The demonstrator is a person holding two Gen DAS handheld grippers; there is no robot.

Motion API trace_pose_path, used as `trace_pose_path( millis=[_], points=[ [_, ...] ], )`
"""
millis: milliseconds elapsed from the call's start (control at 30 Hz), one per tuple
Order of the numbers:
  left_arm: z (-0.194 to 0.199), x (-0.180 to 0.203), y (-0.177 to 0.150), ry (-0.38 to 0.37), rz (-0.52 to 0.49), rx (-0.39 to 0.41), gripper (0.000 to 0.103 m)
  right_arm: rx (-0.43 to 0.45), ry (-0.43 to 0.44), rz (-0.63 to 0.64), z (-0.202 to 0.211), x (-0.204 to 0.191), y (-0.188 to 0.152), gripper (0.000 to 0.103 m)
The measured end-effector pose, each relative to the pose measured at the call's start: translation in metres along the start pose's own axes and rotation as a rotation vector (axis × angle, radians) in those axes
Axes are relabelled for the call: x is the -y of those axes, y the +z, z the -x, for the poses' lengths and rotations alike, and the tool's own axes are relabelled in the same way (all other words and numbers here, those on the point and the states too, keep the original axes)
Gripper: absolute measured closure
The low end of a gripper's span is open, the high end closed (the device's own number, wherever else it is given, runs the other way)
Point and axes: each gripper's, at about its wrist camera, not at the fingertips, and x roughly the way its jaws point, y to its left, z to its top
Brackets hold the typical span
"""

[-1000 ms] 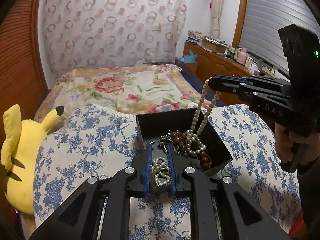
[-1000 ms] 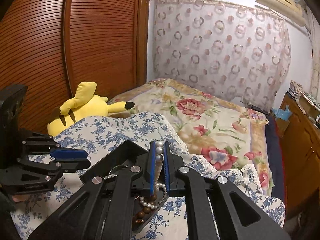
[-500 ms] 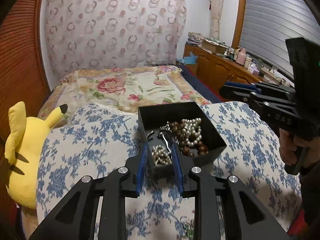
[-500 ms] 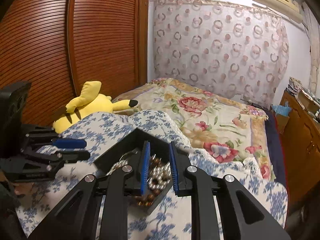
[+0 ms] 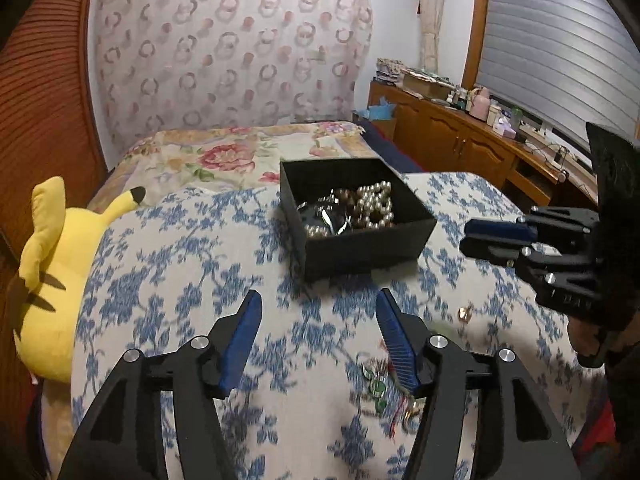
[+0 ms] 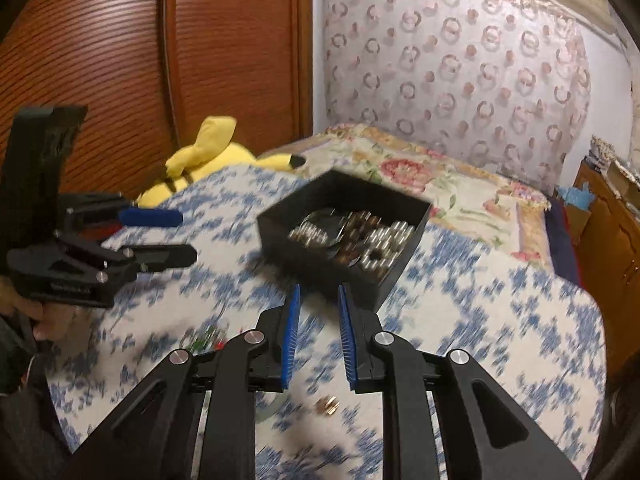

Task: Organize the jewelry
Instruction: 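Move both grippers back to the jade bangle and gold ring, then grasp the gold ring with the left gripper while the right grasps the jade bangle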

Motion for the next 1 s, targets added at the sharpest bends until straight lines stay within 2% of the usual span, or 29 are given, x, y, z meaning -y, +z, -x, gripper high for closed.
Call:
trace_pose_path(
  millis=[100, 167, 600, 700, 733, 833, 1000],
  points=[
    [0.002, -0.001, -0.011, 0.002, 0.006, -0.01, 0.036, -0.033, 0.013, 0.003, -0.008, -0.01, -0.009, 0.082],
    [0.005, -0.003, -0.018, 0.005, 0.014, -0.015, 0.034, -0.061, 0.025, 0.004, -0.014, -0.015, -0.015, 0.082],
    [0.014, -0.003, -0.065, 0.009, 0.045, -0.084, 0.033, -0.195, 0.019, 0.02, -0.043, -0.023, -0.035, 0.082],
    [0.013, 0.003, -0.07, 0.004, 0.036, -0.09, 0.033, -0.193, 0.018, 0.023, -0.044, -0.022, -0.038, 0.082],
    [0.013, 0.005, -0.071, 0.001, 0.036, -0.093, 0.033, -0.192, 0.014, 0.027, -0.044, -0.022, -0.038, 0.094],
    [0.011, 0.011, -0.074, -0.008, 0.027, -0.103, 0.033, -0.182, 0.009, 0.04, -0.042, -0.023, -0.041, 0.094],
    [0.007, 0.023, -0.078, -0.03, 0.011, -0.117, 0.033, -0.118, -0.02, 0.011, -0.025, -0.021, -0.043, 0.095]
  ],
)
